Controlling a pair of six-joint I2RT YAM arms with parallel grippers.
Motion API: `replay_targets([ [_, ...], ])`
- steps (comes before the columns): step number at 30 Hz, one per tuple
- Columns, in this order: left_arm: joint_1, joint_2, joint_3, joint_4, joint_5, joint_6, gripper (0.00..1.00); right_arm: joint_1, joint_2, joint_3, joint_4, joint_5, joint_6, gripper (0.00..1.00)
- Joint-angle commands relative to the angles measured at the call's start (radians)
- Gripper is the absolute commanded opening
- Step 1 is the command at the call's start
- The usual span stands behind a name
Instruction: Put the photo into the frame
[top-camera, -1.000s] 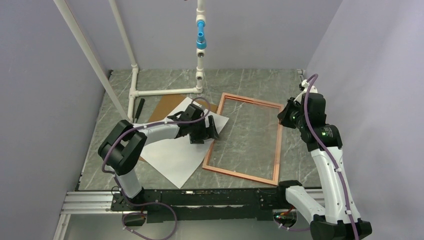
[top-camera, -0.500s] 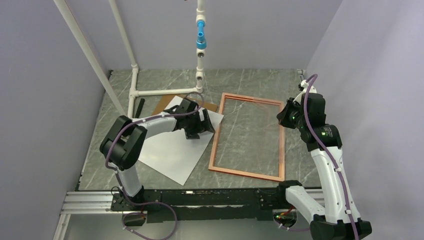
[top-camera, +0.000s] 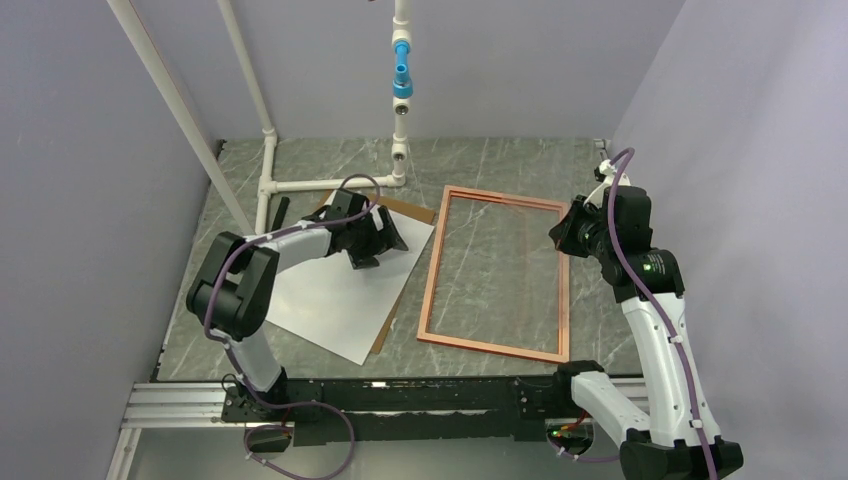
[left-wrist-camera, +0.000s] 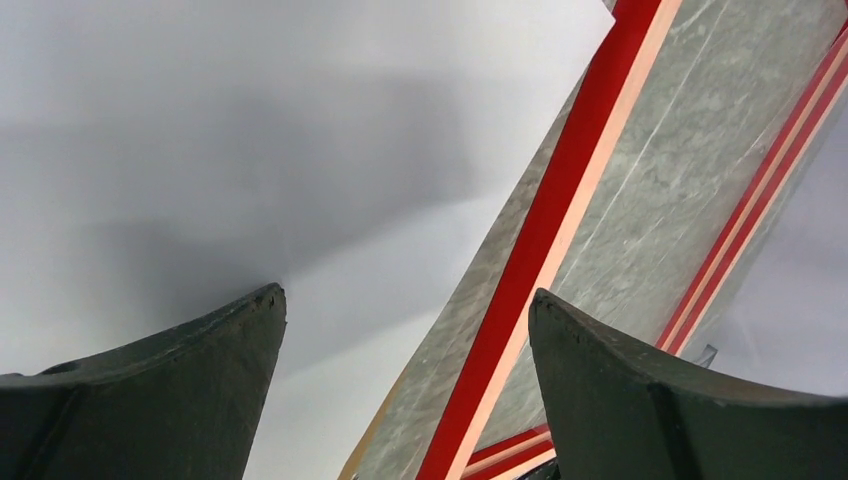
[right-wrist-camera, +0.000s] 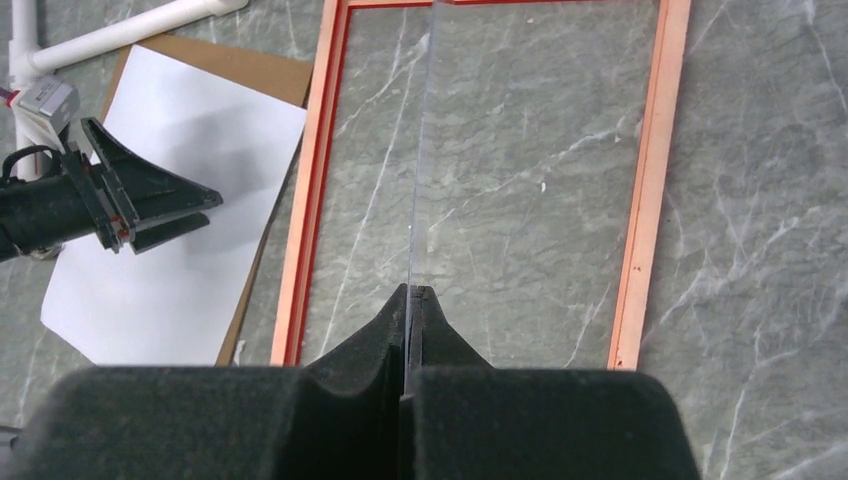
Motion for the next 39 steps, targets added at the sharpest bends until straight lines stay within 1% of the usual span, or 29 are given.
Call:
replay_targets([
  [1,-0.003,-0.096,-0.070,0.033,-0.023,0.057,0.94,-0.001,0.008,0.014,0.044,-0.065,-0.001,0.00],
  [4,-0.049,-0.142,-0.059,0.029,-0.028,0.072,0.92,-0.001,0.022,0.022,0.051,-0.095,0.010,0.00],
  [7,-0.132,-0.126,0.025,-0.047,-0.072,0.117,0.88,-0.002,0.035,0.029,0.057,-0.125,0.021,0.00],
  [13,-0.271,0.014,0.224,-0.247,-0.230,0.169,0.83,-0.001,0.051,0.044,0.058,-0.157,0.039,0.00],
  [18,-0.341,0.115,0.318,-0.324,-0.309,0.177,0.77,-0.002,0.059,0.060,0.051,-0.164,0.043,0.00],
  [22,-0.368,0.179,0.364,-0.373,-0.346,0.163,0.71,-0.002,0.064,0.062,0.053,-0.167,0.046,0.00],
  [25,-0.381,0.201,0.363,-0.368,-0.348,0.157,0.58,-0.002,0.065,0.058,0.058,-0.173,0.049,0.00],
  [28,-0.384,0.206,0.350,-0.337,-0.314,0.144,0.39,-0.001,0.068,0.054,0.063,-0.177,0.052,0.00],
  [30,-0.384,0.210,0.342,-0.323,-0.284,0.124,0.22,-0.001,0.068,0.053,0.065,-0.179,0.053,0.00],
  [32,-0.384,0.206,0.330,-0.317,-0.281,0.086,0.08,-0.002,0.068,0.051,0.067,-0.182,0.053,0.00],
  [34,-0.386,0.190,0.301,-0.296,-0.267,0.042,0.01,-0.001,0.065,0.048,0.067,-0.180,0.053,0.00],
  [39,-0.390,0.133,0.218,-0.248,-0.262,-0.065,0.00,-0.001,0.062,0.036,0.071,-0.182,0.054,0.00],
])
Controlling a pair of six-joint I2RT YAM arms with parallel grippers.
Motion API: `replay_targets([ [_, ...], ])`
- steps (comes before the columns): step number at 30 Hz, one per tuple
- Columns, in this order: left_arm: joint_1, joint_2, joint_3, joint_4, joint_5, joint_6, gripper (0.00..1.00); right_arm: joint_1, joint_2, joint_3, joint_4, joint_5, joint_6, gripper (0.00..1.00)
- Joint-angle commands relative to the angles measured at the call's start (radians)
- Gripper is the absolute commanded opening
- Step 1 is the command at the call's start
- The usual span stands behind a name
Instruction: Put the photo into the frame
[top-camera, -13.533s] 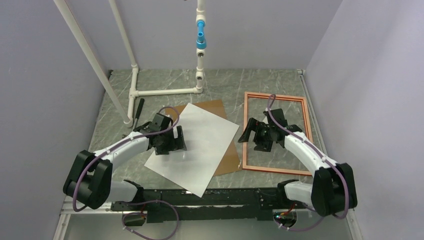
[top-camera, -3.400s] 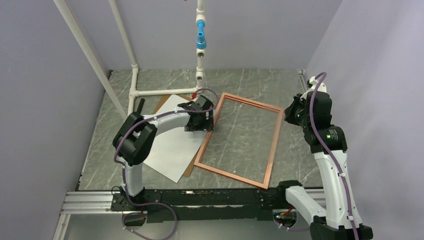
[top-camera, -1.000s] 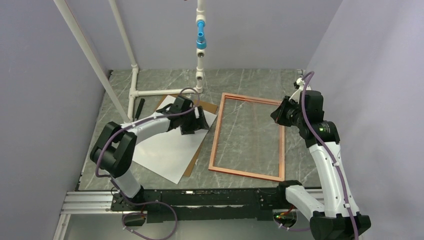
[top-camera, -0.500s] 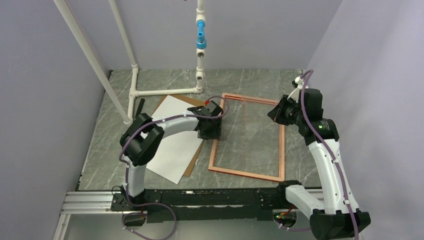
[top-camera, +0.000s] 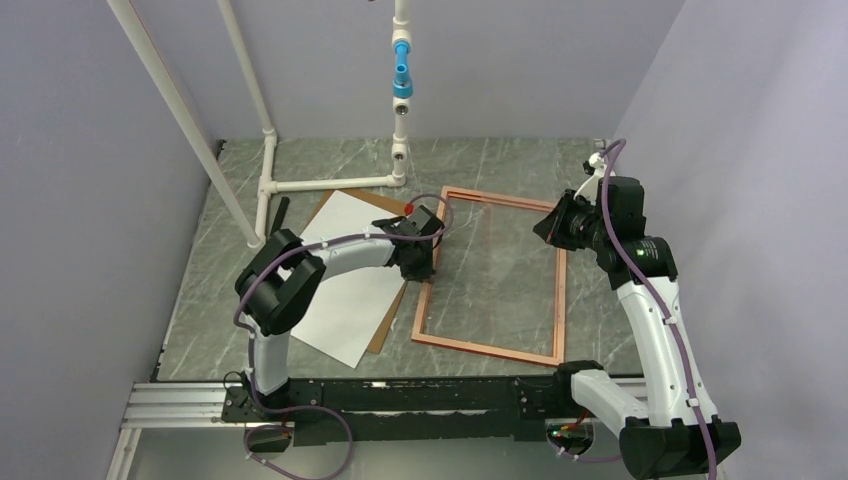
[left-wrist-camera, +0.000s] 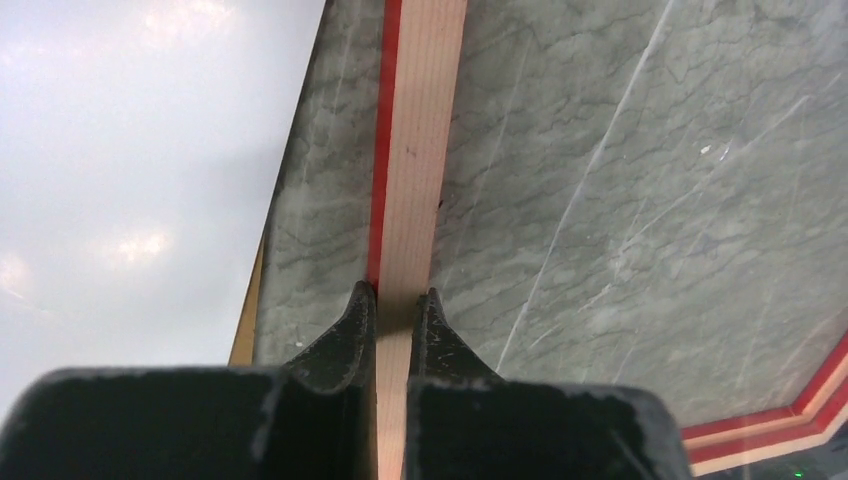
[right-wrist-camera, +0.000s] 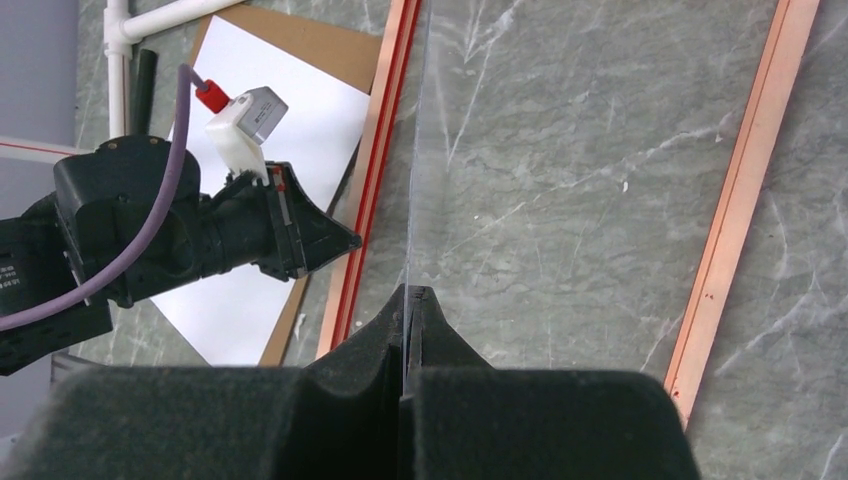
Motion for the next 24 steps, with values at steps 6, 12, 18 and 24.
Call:
replay_targets([
  [6,-0.035,-0.081,-0.128,0.079,0.023,-0.233,0.00,-0.001,-0.012,0.001,0.053,-0.037,0.019,0.00],
  [12,-0.064,-0.097,-0.156,0.139,0.023,-0.290,0.00,-0.001,-0.011,0.000,0.057,-0.052,0.027,0.00],
  [18,-0.068,-0.105,-0.192,0.207,0.062,-0.280,0.29,0.000,-0.013,0.006,0.055,-0.059,0.030,0.00],
  [24,-0.068,-0.139,-0.176,0.185,0.081,-0.215,0.74,-0.001,-0.011,0.011,0.051,-0.069,0.030,0.00],
])
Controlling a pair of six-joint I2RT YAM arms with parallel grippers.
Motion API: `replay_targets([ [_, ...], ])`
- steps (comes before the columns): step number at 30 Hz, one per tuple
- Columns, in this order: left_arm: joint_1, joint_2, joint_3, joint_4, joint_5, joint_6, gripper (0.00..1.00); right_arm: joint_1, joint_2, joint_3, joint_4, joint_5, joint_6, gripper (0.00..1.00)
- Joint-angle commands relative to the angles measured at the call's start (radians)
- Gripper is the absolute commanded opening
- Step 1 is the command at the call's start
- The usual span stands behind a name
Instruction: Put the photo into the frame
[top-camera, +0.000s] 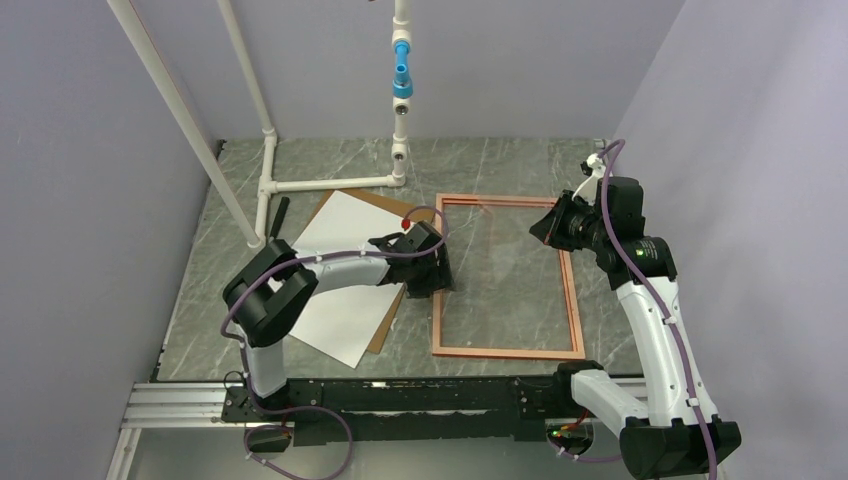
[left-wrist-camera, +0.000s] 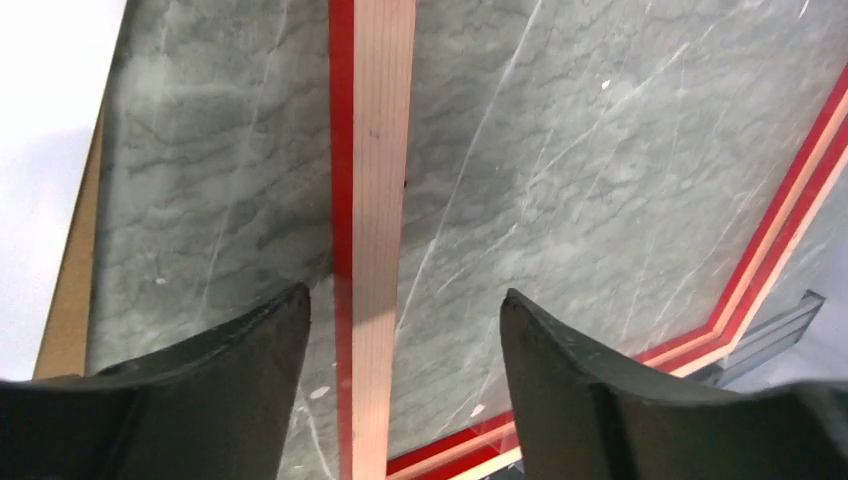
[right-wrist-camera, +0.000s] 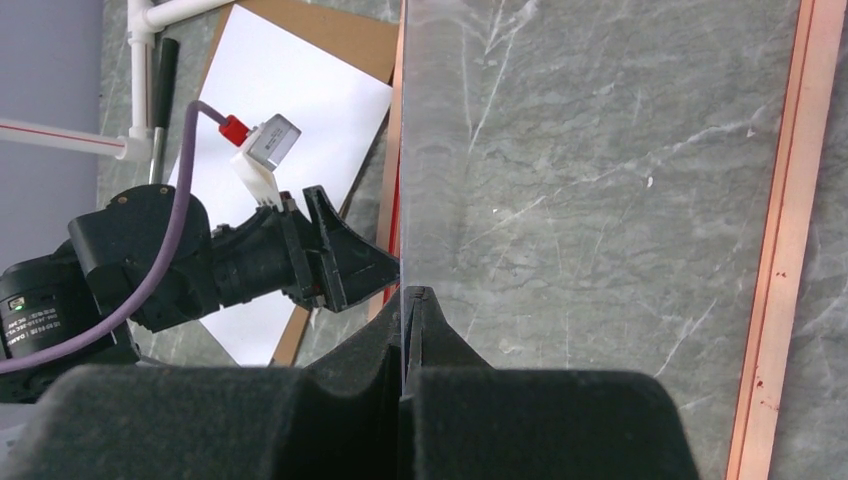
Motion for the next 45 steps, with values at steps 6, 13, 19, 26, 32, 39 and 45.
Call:
replay_targets([
  [6,-0.004,-0.181,-0.026,-0.001,-0.004,0.082,0.83,-0.001,-0.004,0.036,0.039,-0.036,0.006,0.00],
  [13,0.032,-0.332,-0.112,0.071,0.019,0.110,0.82,0.000,0.014,0.074,0.041,-0.094,0.022,0.00],
  [19,0.078,-0.406,-0.233,0.148,0.054,0.082,0.79,0.000,0.029,0.100,0.080,-0.176,0.054,0.00],
  [26,0.101,-0.396,-0.269,0.123,0.043,0.088,0.76,-0.002,0.046,0.117,0.167,-0.288,0.103,0.00],
  [32,0.100,-0.321,-0.248,0.131,0.045,0.096,0.71,-0.014,0.073,0.102,0.210,-0.313,0.144,0.00],
  [39,0.097,-0.235,-0.212,0.130,0.054,0.101,0.64,-0.133,0.127,0.071,0.240,-0.453,0.192,0.00],
  [45,0.092,-0.181,-0.178,0.121,0.047,0.123,0.62,-0.250,0.148,0.000,0.247,-0.548,0.197,0.00],
])
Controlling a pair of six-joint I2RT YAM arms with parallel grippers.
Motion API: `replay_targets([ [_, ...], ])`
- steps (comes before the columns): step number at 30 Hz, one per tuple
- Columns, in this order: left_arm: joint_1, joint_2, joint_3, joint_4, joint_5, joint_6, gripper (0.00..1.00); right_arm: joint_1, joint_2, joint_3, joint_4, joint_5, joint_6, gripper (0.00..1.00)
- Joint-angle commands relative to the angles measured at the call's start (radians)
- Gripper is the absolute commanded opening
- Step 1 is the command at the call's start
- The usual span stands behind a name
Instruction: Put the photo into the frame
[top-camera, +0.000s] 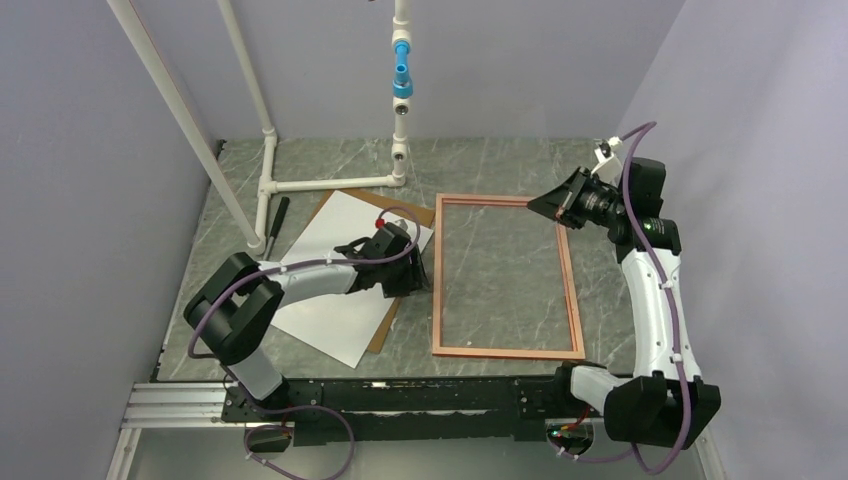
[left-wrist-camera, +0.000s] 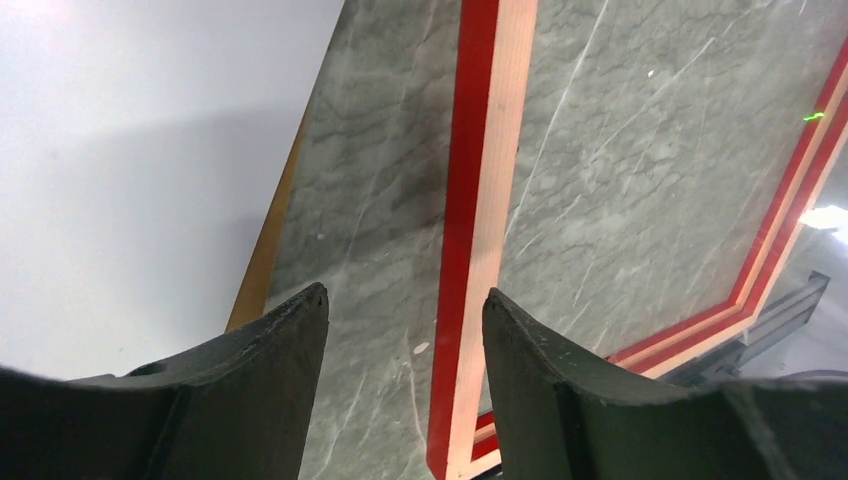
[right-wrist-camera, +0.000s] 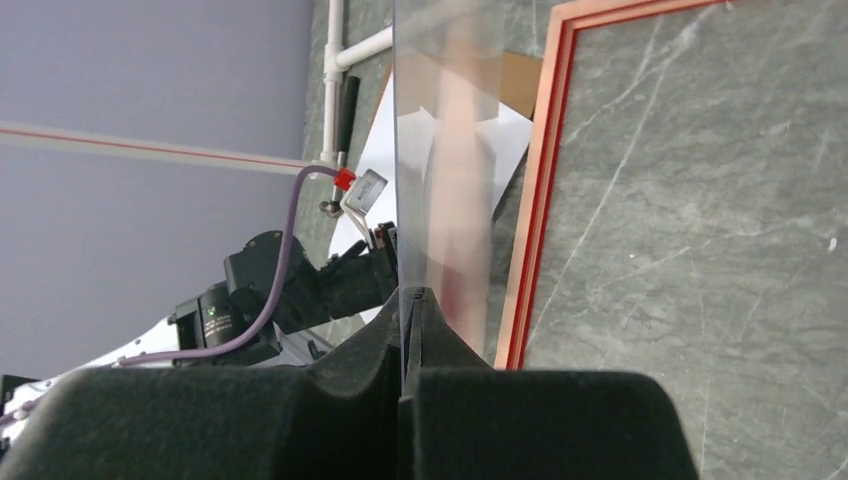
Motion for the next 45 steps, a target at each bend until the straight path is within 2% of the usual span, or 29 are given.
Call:
replay_targets([
  [1,-0.007,0.037,0.061,0.026,0.008,0.028,0.61,-0.068,0.003,-0.052,0.070,-0.123,0.031,0.00],
  [9,-0.028,0.096,0.085,0.031,0.010,0.034,0.60,-0.116,0.005,-0.091,0.015,-0.121,-0.033,0.00],
  [20,-0.036,0.147,0.103,0.002,-0.010,0.037,0.54,-0.117,0.023,-0.161,-0.010,-0.110,-0.102,0.00],
  [31,-0.046,0.184,0.122,-0.027,-0.027,0.032,0.52,-0.117,0.040,-0.205,0.030,-0.127,-0.092,0.00],
  [45,-0.048,0.202,0.128,-0.049,-0.031,0.035,0.50,-0.117,0.032,-0.162,0.024,-0.129,-0.084,0.00],
])
